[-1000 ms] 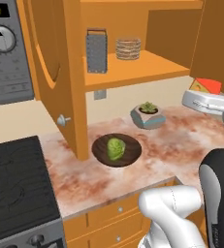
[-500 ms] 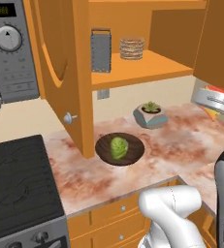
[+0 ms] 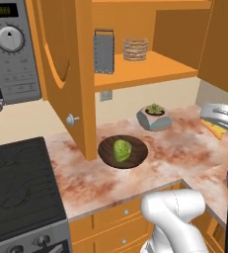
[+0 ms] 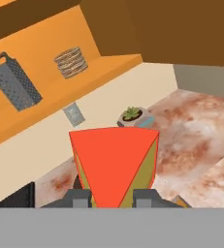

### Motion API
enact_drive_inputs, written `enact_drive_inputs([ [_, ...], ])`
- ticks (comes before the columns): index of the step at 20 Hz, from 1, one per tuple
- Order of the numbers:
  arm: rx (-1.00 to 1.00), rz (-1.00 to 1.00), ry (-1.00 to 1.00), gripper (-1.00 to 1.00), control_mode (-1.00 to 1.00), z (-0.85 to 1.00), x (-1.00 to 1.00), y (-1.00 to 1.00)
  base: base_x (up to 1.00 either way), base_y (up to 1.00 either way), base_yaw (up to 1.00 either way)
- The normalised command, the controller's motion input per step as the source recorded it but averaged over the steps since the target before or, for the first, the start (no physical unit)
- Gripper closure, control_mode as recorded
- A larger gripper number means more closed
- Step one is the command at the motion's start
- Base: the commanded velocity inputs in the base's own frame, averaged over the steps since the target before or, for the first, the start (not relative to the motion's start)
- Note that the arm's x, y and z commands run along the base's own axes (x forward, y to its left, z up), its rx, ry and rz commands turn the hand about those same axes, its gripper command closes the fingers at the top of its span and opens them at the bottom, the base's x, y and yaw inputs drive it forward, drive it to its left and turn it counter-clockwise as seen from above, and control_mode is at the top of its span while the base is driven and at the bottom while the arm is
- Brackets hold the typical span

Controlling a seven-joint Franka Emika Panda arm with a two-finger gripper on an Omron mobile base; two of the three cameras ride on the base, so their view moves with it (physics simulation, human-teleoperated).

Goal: Pick the cheese from the fridge and the cheese grater from the cabinet and place them next to the salad bowl.

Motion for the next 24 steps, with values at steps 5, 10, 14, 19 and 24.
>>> enact_drive_inputs([
  [5,0.00,0.00,0.06,1.00,-1.00,-0.66,0.00,0.00,0.00,0.00,0.00],
  [10,0.00,0.00,0.01,1.00,-1.00,-0.54,0.06,-0.10,0.00,0.00,0.00],
  [14,0.00,0.03,0.03,1.00,-1.00,-0.24,0.34,-0.14,0.00,0.00,0.00],
  [19,0.00,0.05,0.07,1.00,-1.00,-0.42,0.43,-0.05,0.00,0.00,0.00],
  [24,0.00,0.04,0.09,1.00,-1.00,-0.47,0.44,-0.03,0.00,0.00,0.00],
])
